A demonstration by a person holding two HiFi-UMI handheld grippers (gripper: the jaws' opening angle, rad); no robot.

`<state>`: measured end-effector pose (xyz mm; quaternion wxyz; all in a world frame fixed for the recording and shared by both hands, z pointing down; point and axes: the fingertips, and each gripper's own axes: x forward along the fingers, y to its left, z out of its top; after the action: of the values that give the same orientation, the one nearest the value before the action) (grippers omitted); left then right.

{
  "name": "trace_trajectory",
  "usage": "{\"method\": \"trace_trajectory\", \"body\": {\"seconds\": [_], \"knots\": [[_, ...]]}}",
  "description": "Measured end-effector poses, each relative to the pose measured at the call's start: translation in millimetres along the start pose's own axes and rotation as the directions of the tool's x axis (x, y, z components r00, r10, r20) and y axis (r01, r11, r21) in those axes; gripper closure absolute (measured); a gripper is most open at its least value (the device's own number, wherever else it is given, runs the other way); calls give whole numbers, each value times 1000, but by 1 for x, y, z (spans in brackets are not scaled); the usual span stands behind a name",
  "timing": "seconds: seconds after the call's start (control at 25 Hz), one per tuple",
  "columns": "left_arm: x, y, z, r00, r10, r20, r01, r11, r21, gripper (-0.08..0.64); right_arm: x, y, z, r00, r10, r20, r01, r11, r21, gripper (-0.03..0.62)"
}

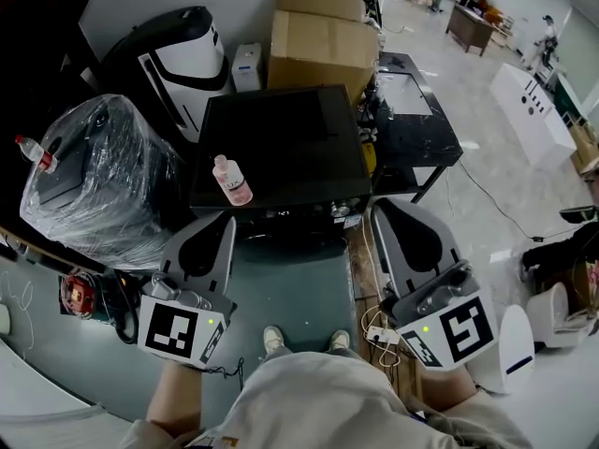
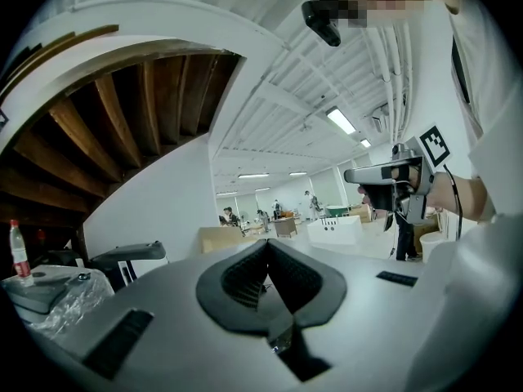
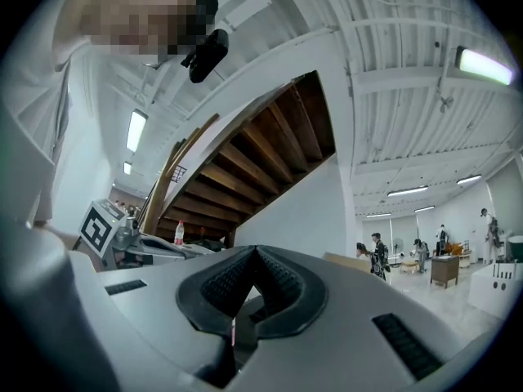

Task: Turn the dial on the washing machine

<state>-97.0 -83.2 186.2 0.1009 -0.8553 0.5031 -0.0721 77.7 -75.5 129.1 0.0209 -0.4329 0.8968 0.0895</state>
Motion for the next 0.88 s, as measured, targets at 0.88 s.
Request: {"method": "trace_trajectory", "body": {"seconds": [0.88], "knots": [[5,-4,-20,997,-37,-63,35,999,-31,540,9,-4,-23,998,-23,-53,21,999,-42,565]]}}
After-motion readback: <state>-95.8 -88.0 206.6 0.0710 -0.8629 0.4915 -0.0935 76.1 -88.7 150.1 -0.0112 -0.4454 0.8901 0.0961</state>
